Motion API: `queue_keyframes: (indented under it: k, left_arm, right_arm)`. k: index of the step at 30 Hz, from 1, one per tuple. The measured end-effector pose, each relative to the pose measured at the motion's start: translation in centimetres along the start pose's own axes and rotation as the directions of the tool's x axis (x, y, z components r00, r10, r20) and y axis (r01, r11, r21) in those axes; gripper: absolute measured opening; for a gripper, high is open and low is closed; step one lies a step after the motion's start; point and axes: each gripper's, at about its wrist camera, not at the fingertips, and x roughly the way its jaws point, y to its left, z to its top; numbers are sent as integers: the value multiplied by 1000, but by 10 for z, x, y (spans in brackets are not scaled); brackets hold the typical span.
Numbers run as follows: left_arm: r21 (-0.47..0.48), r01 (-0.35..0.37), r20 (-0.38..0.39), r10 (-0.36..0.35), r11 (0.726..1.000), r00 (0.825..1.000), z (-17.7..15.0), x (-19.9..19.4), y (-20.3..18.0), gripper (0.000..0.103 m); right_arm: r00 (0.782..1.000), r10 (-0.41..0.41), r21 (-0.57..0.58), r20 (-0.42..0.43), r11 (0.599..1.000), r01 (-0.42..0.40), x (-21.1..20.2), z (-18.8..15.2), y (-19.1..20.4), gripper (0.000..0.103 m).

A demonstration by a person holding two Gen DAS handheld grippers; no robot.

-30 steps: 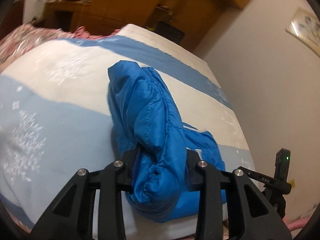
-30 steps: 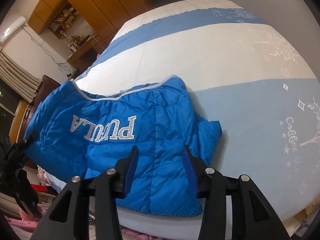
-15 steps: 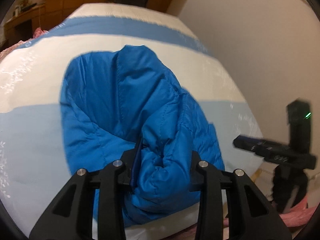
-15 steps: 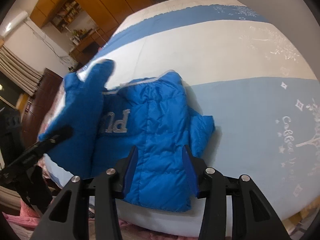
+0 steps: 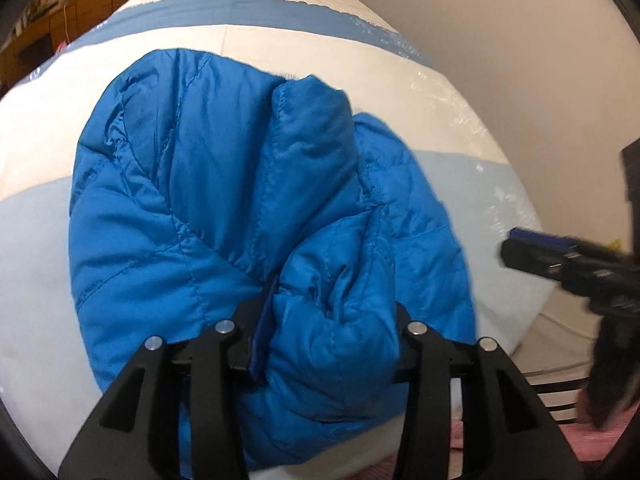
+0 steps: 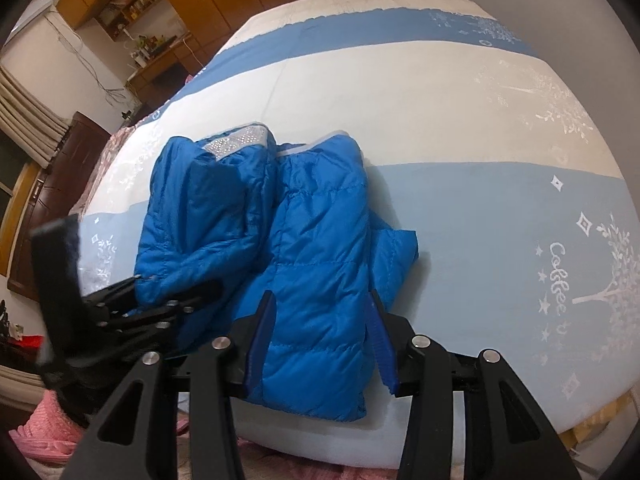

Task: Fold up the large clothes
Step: 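Grasp the jacket hem with the right tool and fold it toward the collar while the left tool smooths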

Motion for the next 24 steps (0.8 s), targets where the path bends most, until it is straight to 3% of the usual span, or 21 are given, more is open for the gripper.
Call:
queue_keyframes:
  k: [2, 4, 6, 8, 10, 12, 13, 15, 16, 21, 24]
  left_arm:
    - [-16, 36, -2, -36, 999, 999, 5, -16, -1, 53]
    - [-40, 117, 5, -116, 992, 993, 6, -34, -3, 69]
    - [-78, 245, 9, -245, 967, 970, 7, -58, -1, 71]
    - [-96, 264, 43, -261, 960, 964, 9, -77, 8, 71]
    - [-120, 198, 79, -189, 973, 979, 13, -91, 21, 70]
    - [-142, 30, 85, -18, 989, 996, 20, -92, 34, 68]
    - [-152, -83, 78, 95, 985, 992, 24, -89, 42, 68]
    - [-160, -219, 54, 230, 963, 972, 35, -76, 47, 66]
    - [-161, -254, 47, 265, 954, 963, 37, -70, 52, 66]
    - [-181, -291, -12, 294, 939, 956, 44, -49, 70, 60]
    - [-180, -273, -18, 274, 945, 962, 50, -41, 74, 60]
  right_arm:
    - [1000, -2, -2, -7, 1000, 2, 2, 1, 1, 50]
    - [1000, -2, -11, -14, 1000, 2, 4, 3, 3, 52]
    - [1000, 9, -20, -17, 1000, -9, 5, 7, 7, 53]
    - [1000, 27, -24, -11, 999, -27, 3, 11, 13, 56]
    - [999, 48, -40, 2, 998, -48, -1, 18, 21, 59]
    - [999, 52, -61, 10, 997, -51, -2, 27, 33, 69]
    - [998, 55, -65, 8, 996, -54, 0, 30, 37, 75]
    - [997, 79, -71, -7, 994, -79, 6, 38, 48, 78]
    - [995, 100, -66, -21, 993, -101, 12, 43, 54, 80]
    - [985, 133, 3, -111, 991, -133, 53, 67, 62, 85]
    - [974, 161, 47, -160, 987, -155, 76, 76, 61, 86]
